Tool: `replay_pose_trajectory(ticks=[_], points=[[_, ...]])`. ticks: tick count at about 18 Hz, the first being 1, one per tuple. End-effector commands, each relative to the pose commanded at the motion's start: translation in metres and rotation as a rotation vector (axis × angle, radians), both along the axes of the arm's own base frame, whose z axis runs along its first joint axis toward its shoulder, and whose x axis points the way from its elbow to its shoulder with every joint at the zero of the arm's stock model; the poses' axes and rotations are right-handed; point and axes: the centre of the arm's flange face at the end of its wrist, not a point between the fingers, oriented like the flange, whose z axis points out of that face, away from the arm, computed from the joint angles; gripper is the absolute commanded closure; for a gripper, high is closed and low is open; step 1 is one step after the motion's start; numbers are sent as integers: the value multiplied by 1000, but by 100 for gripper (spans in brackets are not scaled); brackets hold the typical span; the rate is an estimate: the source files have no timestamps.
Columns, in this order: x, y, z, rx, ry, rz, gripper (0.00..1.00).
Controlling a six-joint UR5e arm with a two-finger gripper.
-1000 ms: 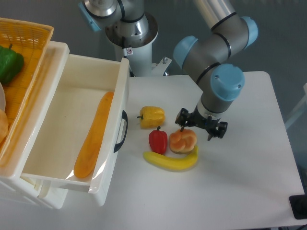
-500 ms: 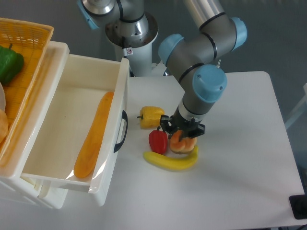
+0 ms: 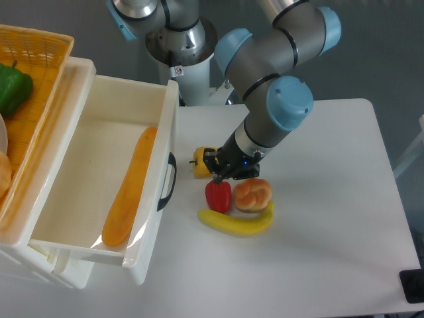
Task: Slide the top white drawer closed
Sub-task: 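Lower the gripper against the front panel of the open drawer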
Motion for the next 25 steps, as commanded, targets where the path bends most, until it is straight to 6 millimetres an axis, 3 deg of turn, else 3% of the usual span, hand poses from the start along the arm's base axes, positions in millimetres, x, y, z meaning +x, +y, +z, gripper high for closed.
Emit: replay_pose_trajectory(ticks=[6, 17, 22, 25], points=[[12, 17, -2, 21, -30, -4, 100], [36, 31, 3, 44, -47, -38, 100], [42, 30, 2, 32, -64, -42, 100], [46, 28, 12, 40, -64, -42, 100]])
